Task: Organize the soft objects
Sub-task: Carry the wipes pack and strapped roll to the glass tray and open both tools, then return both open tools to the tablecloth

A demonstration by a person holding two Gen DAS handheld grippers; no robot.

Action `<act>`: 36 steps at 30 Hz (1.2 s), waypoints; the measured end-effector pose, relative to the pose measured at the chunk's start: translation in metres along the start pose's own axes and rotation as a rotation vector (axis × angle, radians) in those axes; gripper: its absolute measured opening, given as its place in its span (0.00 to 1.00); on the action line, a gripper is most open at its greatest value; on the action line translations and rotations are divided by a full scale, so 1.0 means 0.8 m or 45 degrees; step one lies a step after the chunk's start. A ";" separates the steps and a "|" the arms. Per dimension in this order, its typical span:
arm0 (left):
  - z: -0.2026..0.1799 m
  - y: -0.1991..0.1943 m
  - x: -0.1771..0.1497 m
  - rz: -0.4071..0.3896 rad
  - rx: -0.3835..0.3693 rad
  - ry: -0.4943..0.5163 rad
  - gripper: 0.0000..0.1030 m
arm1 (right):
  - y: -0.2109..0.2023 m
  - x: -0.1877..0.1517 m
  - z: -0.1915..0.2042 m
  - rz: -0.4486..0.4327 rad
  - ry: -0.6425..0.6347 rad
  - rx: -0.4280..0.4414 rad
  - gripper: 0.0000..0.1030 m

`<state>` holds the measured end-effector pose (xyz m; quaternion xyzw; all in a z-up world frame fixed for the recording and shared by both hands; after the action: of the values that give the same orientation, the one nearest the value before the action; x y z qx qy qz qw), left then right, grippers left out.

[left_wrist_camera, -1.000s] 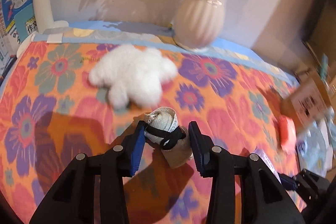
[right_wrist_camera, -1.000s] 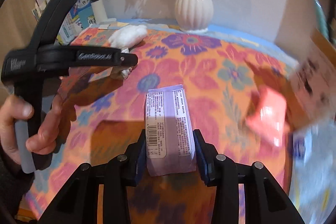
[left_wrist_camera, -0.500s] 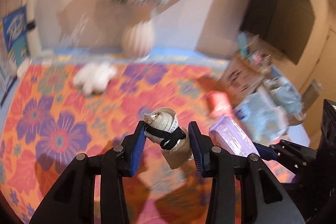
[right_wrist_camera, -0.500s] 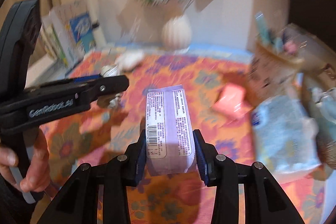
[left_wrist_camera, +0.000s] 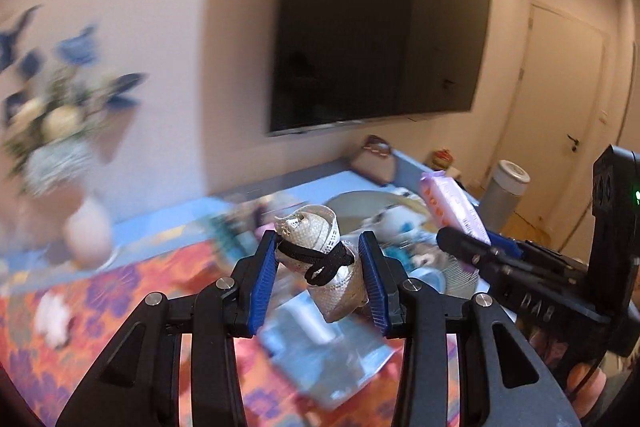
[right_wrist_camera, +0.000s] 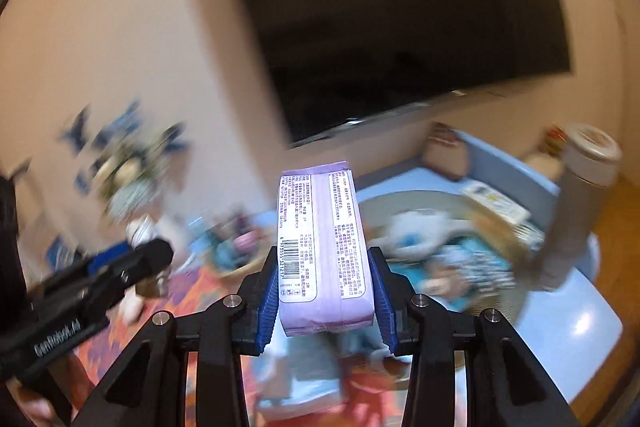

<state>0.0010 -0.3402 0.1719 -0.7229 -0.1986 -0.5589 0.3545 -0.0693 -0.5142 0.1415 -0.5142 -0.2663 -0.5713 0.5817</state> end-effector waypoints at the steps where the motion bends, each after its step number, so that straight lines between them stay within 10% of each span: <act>1: -0.012 0.015 0.000 0.011 -0.025 0.002 0.37 | 0.000 0.003 -0.018 0.003 0.040 -0.015 0.39; 11: -0.072 0.126 -0.051 0.167 -0.129 -0.044 0.39 | 0.021 -0.021 -0.089 0.095 0.140 -0.063 0.40; 15: -0.077 0.156 -0.089 0.271 -0.120 -0.059 0.69 | 0.043 -0.042 -0.102 0.182 0.164 -0.065 0.45; 18: -0.075 0.165 -0.112 0.323 -0.130 -0.078 0.70 | 0.042 -0.050 -0.113 0.199 0.196 -0.072 0.46; 36: -0.003 0.035 -0.064 0.158 -0.098 -0.065 0.80 | 0.004 -0.030 -0.018 0.119 0.071 0.065 0.52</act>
<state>0.0036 -0.3549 0.1155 -0.7610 -0.1406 -0.5243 0.3553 -0.0755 -0.5183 0.1140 -0.4950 -0.2402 -0.5506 0.6278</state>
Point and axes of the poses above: each gripper's, at about its wrist camera, not at the fingertips, and y roughly the way its jaws point, z to its left, x to its top, the point moved 5 cm from there along y, roughly the way its jaws point, and after that the axes turned 15 degrees about -z, right-handed, at the moved point
